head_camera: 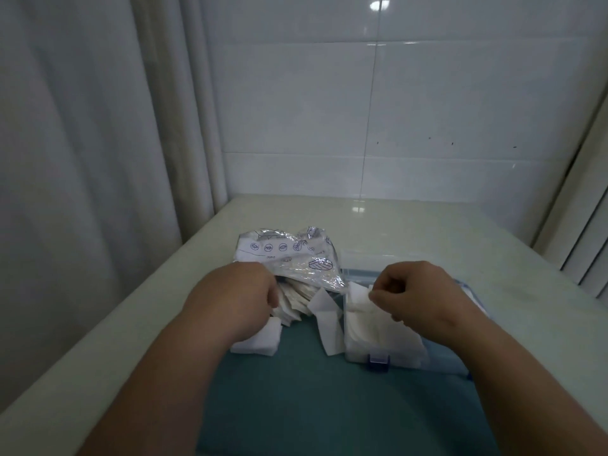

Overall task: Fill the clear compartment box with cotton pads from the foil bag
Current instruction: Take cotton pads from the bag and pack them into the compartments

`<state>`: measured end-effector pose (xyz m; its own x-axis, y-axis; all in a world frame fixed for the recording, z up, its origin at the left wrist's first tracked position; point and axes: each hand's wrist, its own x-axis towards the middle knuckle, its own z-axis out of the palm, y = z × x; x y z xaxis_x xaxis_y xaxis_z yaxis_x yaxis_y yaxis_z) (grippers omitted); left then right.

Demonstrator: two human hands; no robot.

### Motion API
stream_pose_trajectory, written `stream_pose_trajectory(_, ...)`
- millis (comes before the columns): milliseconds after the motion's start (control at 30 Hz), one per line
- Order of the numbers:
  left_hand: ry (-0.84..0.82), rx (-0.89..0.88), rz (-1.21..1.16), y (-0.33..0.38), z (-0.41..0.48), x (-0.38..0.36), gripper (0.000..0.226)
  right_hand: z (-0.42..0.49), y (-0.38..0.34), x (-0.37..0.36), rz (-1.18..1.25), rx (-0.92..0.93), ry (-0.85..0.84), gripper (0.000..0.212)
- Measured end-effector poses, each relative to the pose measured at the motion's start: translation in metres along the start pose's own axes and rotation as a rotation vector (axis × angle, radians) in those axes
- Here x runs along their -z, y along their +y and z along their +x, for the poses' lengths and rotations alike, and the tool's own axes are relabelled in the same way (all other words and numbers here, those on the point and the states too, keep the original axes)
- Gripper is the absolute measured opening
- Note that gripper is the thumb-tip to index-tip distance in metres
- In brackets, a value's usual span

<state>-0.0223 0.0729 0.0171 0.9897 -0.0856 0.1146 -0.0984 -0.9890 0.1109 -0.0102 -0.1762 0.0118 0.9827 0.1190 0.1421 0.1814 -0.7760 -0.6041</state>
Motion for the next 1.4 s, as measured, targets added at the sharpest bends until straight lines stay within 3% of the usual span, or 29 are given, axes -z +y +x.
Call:
stream_pose_trajectory(200,-0.121,0.014,0.174,-0.016,-0.005,-0.007,0.024,0.000,-0.001,-0.006,-0.067,0.028,-0.027,0.011)
stream_pose_trajectory(533,-0.253,-0.034,0.093,-0.015,-0.006,-0.018,0.024,0.002,0.000,-0.007,-0.099,0.034,-0.021,0.008)
stream_pose_trajectory(667,-0.291,-0.029,0.031,-0.016,-0.004,-0.019,0.040,0.004,0.002,-0.008,-0.092,0.036,-0.008,0.007)
stream_pose_trajectory(800,-0.331,-0.090,0.087,-0.014,-0.003,-0.018,0.022,0.003,0.003,-0.005,-0.072,0.027,0.010,0.007)
stream_pose_trajectory(900,-0.291,-0.118,-0.012,-0.014,-0.002,-0.012,0.007,0.003,0.004,0.001,-0.032,0.020,0.034,0.009)
stream_pose_trajectory(1100,-0.056,-0.181,-0.355,0.014,0.002,0.009,0.030,0.003,0.006,0.014,0.042,0.007,0.075,0.010)
stream_pose_trajectory(1300,0.084,-0.042,-0.768,0.073,0.014,0.003,0.009,-0.002,0.009,0.033,0.258,-0.006,0.087,0.010)
stream_pose_trajectory(1400,0.054,0.046,-0.894,0.099,0.026,-0.010,0.015,-0.004,0.012,0.039,0.332,-0.008,0.084,0.012)
